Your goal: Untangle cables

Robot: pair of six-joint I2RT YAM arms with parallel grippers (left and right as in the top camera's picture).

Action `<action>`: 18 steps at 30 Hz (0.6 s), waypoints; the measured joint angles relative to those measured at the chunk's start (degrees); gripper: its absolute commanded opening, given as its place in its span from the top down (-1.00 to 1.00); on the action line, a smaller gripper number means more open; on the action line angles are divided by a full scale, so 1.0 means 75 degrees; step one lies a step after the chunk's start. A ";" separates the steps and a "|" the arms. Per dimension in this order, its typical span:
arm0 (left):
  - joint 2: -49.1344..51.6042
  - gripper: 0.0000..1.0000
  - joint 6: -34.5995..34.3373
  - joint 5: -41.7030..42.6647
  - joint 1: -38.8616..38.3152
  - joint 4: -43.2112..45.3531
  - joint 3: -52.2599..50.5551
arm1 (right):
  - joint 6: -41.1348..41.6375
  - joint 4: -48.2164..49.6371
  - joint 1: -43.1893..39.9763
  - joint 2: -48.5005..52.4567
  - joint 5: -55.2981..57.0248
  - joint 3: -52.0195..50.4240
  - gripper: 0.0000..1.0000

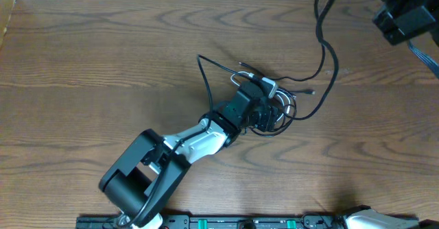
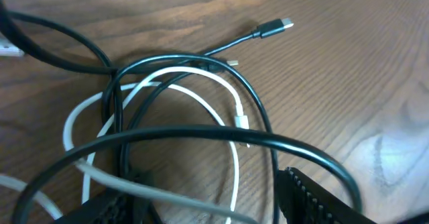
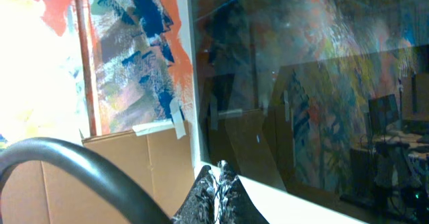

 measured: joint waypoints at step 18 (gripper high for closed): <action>0.0571 0.85 -0.0871 -0.0090 0.0306 -0.0519 0.0041 | -0.0233 -0.1250 -0.0006 -0.0356 0.0058 0.0035 0.97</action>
